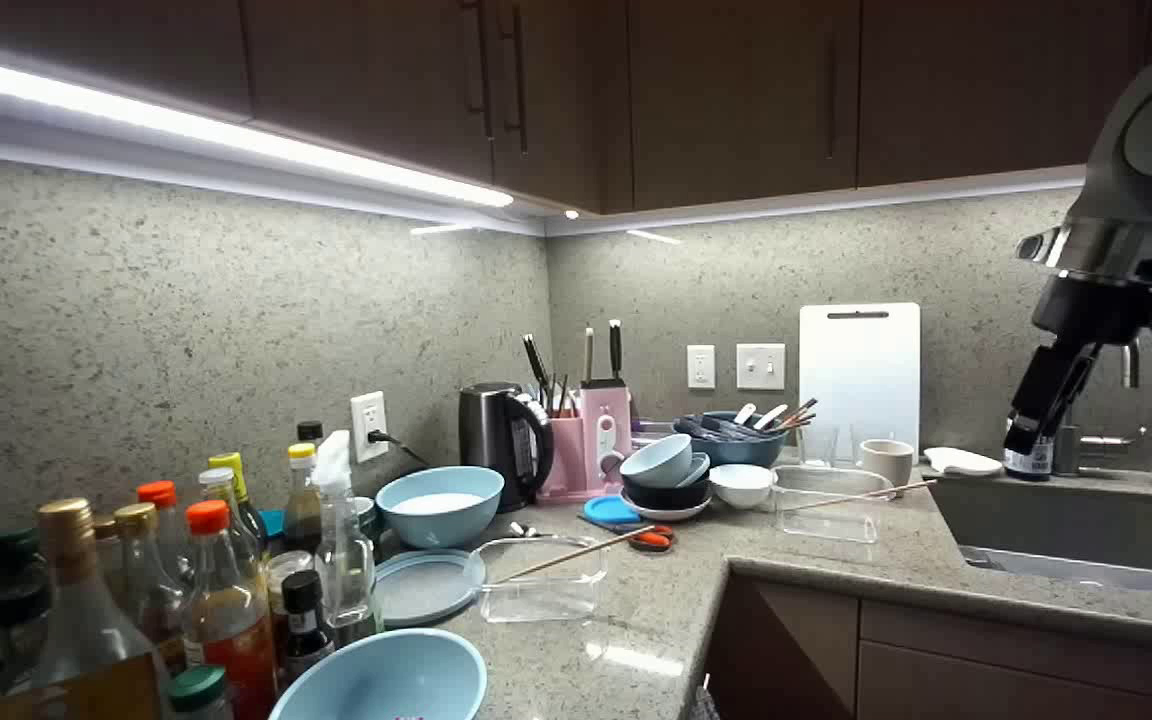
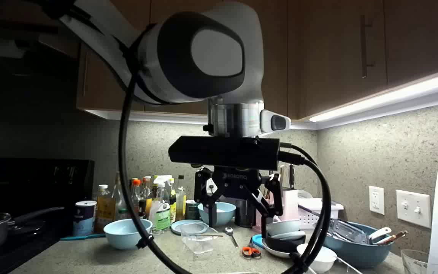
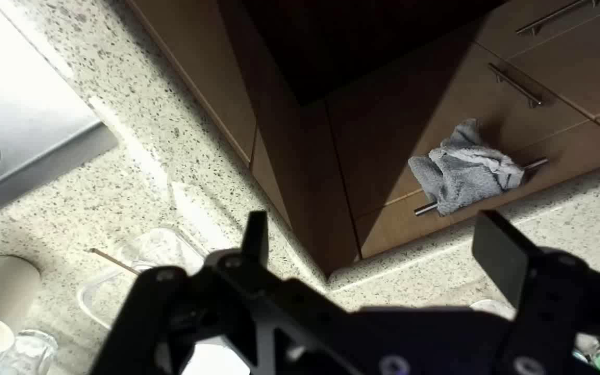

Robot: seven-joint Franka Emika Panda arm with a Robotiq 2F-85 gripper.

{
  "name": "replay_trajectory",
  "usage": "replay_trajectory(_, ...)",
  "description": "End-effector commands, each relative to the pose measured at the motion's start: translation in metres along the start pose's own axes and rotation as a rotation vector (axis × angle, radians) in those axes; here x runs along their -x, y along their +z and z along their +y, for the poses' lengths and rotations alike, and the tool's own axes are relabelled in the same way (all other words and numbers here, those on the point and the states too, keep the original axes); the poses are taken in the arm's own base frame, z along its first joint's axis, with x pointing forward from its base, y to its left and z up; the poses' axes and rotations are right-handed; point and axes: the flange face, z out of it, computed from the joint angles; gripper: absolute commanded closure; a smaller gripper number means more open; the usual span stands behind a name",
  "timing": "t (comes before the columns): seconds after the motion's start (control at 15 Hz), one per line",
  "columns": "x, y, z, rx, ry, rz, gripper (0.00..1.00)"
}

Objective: Move the chopstick from the right bowl to the left bowl

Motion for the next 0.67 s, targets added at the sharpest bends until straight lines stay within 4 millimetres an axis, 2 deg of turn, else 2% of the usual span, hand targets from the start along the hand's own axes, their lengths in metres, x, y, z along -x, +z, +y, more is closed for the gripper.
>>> replay_trajectory(0.0,0.0,-0.001,0.0,-0.001,0.0,-0.001,0.0)
replay_trajectory(0.33,0.0,-0.001,0.0,-0.001,0.0,-0.001,0.0)
replay_trajectory(0.6,-0.01,0.008,0.027,0.011,-0.105,-0.012,0.0)
